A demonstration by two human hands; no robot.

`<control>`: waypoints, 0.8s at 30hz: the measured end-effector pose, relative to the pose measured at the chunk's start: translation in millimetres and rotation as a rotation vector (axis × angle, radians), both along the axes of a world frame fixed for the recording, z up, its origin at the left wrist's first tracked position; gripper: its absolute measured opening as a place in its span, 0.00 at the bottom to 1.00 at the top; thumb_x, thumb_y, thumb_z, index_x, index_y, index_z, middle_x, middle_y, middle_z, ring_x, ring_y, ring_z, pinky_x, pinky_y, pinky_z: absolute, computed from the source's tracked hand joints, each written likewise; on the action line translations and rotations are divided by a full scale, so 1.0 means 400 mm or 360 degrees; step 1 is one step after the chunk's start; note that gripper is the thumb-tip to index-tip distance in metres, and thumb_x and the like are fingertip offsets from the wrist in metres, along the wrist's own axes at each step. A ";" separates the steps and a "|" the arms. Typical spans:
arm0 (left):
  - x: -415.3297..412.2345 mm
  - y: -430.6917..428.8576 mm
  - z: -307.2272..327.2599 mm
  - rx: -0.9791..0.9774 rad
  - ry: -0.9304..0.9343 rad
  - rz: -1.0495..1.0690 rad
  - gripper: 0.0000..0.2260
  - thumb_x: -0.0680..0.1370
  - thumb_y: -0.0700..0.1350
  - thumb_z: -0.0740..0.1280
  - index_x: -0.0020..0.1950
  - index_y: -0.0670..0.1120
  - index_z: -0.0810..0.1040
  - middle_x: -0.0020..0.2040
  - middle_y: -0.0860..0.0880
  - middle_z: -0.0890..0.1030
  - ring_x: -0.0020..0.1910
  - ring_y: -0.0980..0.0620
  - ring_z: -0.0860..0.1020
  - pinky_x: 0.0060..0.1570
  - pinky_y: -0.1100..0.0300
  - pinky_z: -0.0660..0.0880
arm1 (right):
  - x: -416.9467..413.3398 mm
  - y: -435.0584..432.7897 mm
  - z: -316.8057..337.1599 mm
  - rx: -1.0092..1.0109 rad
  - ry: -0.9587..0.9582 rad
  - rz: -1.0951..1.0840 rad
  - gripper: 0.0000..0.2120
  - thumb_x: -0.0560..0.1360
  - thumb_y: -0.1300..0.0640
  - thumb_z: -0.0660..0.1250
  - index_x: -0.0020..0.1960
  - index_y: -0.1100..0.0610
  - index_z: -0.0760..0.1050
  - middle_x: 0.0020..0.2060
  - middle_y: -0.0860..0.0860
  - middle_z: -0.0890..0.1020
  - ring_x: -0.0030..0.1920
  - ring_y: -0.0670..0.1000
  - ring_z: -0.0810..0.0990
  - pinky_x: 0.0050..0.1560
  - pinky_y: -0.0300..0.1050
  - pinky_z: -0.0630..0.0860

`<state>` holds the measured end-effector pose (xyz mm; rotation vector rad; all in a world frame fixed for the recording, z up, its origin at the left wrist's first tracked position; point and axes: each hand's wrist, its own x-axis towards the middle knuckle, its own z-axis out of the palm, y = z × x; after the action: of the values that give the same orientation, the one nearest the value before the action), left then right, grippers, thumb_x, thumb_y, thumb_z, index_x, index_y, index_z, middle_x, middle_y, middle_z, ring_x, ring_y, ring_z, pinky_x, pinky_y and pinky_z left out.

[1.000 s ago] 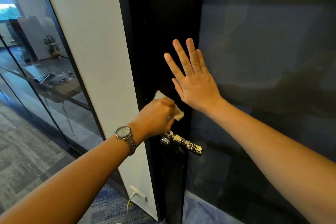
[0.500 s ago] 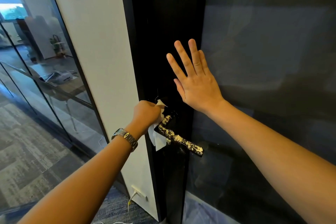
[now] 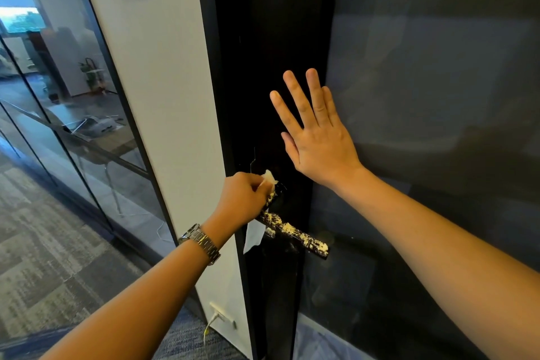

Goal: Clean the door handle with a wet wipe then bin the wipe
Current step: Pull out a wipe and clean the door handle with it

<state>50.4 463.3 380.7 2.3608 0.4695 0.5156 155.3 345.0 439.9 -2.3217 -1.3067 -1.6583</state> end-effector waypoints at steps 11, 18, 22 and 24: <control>-0.011 -0.010 0.006 0.0204 -0.0003 -0.0234 0.12 0.79 0.47 0.61 0.51 0.42 0.81 0.51 0.44 0.81 0.41 0.48 0.79 0.34 0.75 0.67 | -0.004 -0.004 0.002 -0.0003 -0.0016 -0.0020 0.28 0.78 0.49 0.57 0.76 0.56 0.57 0.74 0.60 0.61 0.73 0.65 0.57 0.73 0.57 0.56; -0.023 -0.012 0.019 0.0245 -0.0020 -0.0250 0.18 0.80 0.49 0.56 0.46 0.39 0.80 0.45 0.44 0.79 0.39 0.54 0.75 0.36 0.72 0.66 | -0.007 -0.004 0.002 -0.0003 0.0030 0.0007 0.29 0.78 0.49 0.57 0.76 0.57 0.57 0.74 0.60 0.60 0.74 0.65 0.56 0.73 0.58 0.55; -0.013 0.009 0.011 0.0330 0.0050 -0.0134 0.10 0.77 0.42 0.62 0.47 0.40 0.82 0.48 0.46 0.79 0.43 0.47 0.79 0.32 0.75 0.67 | -0.004 -0.005 0.001 0.0002 0.0028 -0.0002 0.29 0.77 0.49 0.57 0.76 0.56 0.57 0.74 0.60 0.60 0.74 0.65 0.56 0.73 0.57 0.54; -0.010 0.002 0.012 0.0324 0.0054 -0.0112 0.09 0.76 0.40 0.63 0.44 0.41 0.83 0.47 0.48 0.79 0.43 0.48 0.78 0.33 0.76 0.66 | -0.003 -0.002 0.000 -0.0004 0.0014 -0.0010 0.29 0.77 0.48 0.57 0.76 0.56 0.57 0.74 0.60 0.60 0.74 0.64 0.56 0.73 0.57 0.54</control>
<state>46.3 464.2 385.5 2.5743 0.3620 0.5126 154.1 344.1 440.1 -2.3345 -1.3022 -1.6469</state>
